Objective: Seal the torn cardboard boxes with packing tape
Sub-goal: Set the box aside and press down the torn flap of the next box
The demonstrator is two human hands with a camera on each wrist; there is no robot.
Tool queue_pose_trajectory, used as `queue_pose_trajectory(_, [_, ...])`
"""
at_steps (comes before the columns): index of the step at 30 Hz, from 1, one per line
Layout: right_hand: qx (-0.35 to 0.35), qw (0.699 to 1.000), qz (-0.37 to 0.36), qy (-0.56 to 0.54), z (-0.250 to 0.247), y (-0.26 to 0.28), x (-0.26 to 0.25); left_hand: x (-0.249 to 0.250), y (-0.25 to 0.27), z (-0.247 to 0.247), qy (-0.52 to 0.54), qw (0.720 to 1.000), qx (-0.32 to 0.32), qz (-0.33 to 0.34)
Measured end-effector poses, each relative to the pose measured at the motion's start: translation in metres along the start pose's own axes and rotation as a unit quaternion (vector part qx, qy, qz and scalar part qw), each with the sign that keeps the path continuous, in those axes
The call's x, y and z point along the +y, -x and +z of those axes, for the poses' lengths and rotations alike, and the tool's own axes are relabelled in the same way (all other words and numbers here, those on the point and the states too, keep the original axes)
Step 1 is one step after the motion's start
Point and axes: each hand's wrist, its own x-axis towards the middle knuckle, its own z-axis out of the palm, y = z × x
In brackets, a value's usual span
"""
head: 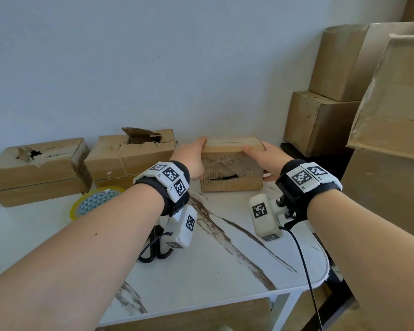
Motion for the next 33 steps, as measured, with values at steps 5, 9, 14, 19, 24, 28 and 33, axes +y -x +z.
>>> queue_pose_trajectory(5, [0.079,0.997,0.010,-0.006,0.003,-0.029,0.003,0.003,-0.021,0.005,0.025,0.999,0.028,0.001])
queue_pose_trajectory(9, [0.116,0.993,0.003,0.027,0.005,-0.042,0.002,0.006,-0.033,0.002,0.045,0.999,0.020,-0.007])
queue_pose_trajectory(14, [0.104,0.994,-0.002,0.034,0.005,-0.057,0.001,0.006,-0.043,0.002,0.068,0.997,0.014,-0.030])
queue_pose_trajectory(19, [0.080,0.997,0.009,0.018,0.003,-0.061,-0.001,0.006,-0.047,-0.003,0.060,0.996,-0.011,-0.059])
queue_pose_trajectory(24, [0.132,0.990,0.009,0.048,-0.003,-0.053,-0.017,0.001,-0.045,-0.014,0.081,0.994,-0.010,-0.074])
queue_pose_trajectory(28, [0.203,0.976,-0.067,0.035,0.001,-0.039,-0.048,-0.016,-0.039,-0.034,0.127,0.987,0.077,-0.061])
queue_pose_trajectory(33, [0.136,0.982,-0.120,0.046,0.041,-0.026,-0.086,-0.053,-0.018,-0.062,0.181,0.965,0.174,-0.068])
